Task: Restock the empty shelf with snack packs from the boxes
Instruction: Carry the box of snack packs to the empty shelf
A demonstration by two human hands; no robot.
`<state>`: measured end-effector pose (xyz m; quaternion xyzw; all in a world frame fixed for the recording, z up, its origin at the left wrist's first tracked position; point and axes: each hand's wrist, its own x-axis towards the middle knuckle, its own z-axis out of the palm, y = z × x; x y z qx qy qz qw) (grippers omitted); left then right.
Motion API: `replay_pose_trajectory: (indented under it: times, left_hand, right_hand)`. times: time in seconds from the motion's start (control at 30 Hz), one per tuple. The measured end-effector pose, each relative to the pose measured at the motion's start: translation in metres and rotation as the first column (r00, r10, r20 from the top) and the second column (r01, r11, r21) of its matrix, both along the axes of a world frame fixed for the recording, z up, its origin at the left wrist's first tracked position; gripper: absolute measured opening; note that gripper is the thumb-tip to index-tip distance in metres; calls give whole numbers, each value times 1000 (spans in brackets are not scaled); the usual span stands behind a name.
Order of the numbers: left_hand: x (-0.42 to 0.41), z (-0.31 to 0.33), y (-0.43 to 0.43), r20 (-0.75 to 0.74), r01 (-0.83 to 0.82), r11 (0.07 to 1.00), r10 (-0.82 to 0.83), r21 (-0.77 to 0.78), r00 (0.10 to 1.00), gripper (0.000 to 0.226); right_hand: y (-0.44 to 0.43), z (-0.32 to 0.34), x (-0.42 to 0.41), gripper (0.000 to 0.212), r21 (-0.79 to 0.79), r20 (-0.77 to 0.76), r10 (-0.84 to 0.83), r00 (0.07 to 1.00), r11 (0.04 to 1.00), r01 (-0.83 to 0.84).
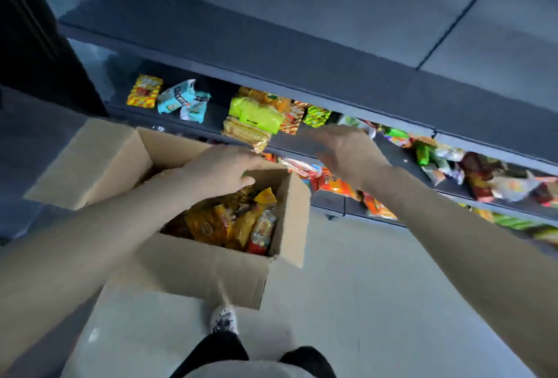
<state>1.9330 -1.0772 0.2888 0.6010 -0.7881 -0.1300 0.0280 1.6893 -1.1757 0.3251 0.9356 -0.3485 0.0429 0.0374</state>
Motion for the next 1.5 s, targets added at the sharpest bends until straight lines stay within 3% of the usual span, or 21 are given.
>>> replay_pose_trajectory:
  times: [0.13,0.33,0.53,0.7,1.07,1.23,1.5]
  left_hand:
    - [-76,45,-7,43,221,970,-217,-101,975,37]
    - [-223,100,26,31,518,816,-529,-255,848,36]
    - [-392,143,133,-17,729,543,-806,-416,591,33]
    - [-515,160,237,-48,816,340,-931,-467,361,36]
    - [-758,176,460,-23,876,-23,-999,-482,-39,42]
    - [-885,163,536,-99,877,-107,-980,-469,-172,47]
    - [-1119,145,624,-127,869,-241,-938,-432,-323,55]
  right_hand:
    - [52,47,-88,44,-89,15,-232,973,968,233]
    - [191,87,-235,54,-199,66,-469,881,859,473]
    - [386,133,-361,51,-219,16,-775,632,614,758]
    - [549,157,-429,50,-312,-18,-919,394,380,871]
    - [829,156,-562,51,-293,16,-995,-99,-100,951]
    - [903,140,-652,52,-217,42,-947,-319,-321,922]
    - [975,136,-840,52,-168,68,-834,-548,-551,817]
